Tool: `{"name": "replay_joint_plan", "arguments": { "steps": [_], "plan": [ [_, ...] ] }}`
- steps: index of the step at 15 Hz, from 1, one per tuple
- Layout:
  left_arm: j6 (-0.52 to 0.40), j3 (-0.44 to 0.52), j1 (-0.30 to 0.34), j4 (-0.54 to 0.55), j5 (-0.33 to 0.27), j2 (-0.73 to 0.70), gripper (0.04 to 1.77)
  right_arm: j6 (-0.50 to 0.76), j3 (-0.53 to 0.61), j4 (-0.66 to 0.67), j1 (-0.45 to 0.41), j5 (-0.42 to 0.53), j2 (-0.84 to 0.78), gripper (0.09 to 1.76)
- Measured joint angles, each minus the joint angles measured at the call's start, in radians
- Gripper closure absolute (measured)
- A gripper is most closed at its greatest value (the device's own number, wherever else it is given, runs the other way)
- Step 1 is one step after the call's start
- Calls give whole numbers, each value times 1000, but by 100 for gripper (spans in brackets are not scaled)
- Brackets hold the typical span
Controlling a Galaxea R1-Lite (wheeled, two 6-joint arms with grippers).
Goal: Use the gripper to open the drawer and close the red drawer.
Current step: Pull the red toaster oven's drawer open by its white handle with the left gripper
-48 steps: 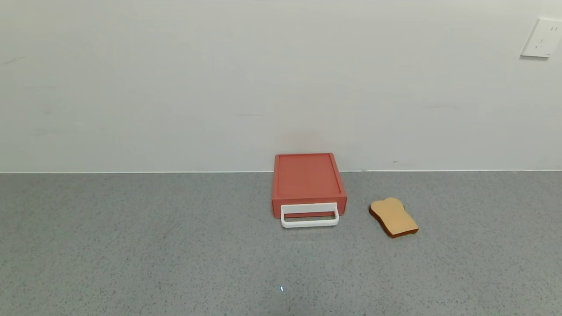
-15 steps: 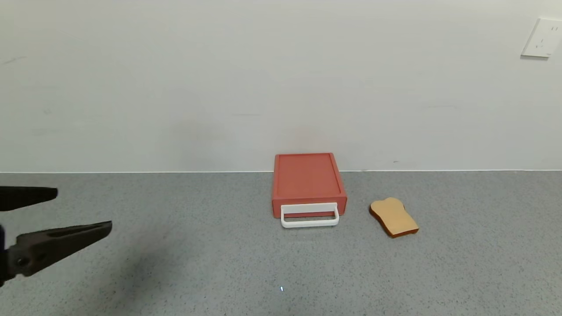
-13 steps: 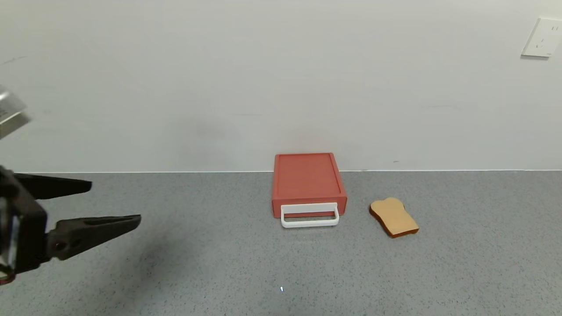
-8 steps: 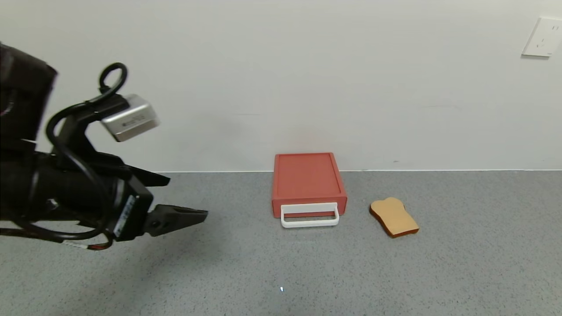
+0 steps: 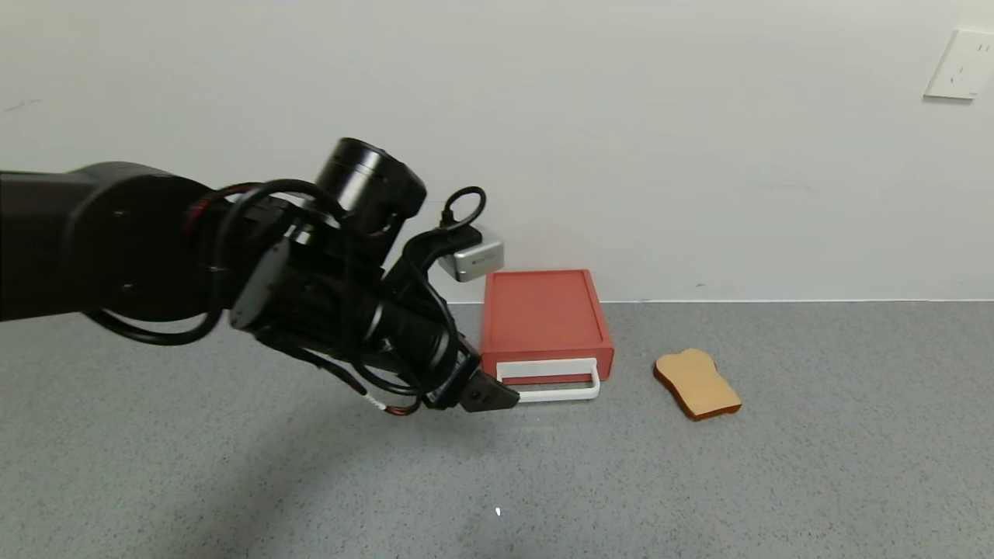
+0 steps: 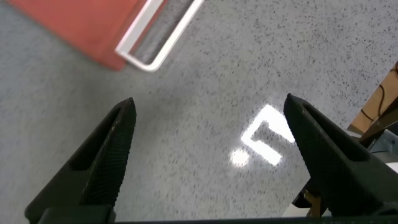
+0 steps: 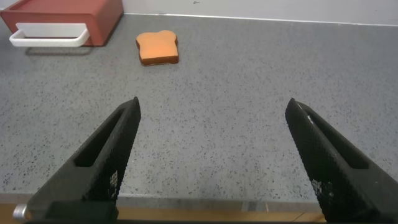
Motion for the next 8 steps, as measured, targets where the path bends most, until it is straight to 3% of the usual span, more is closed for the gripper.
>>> {"name": "replay_joint_plan", "arguments": {
  "steps": [8],
  "plan": [
    [-26,-260,-111,0,-19,302,9,0,0,0,0,0,0,14]
  ]
}}
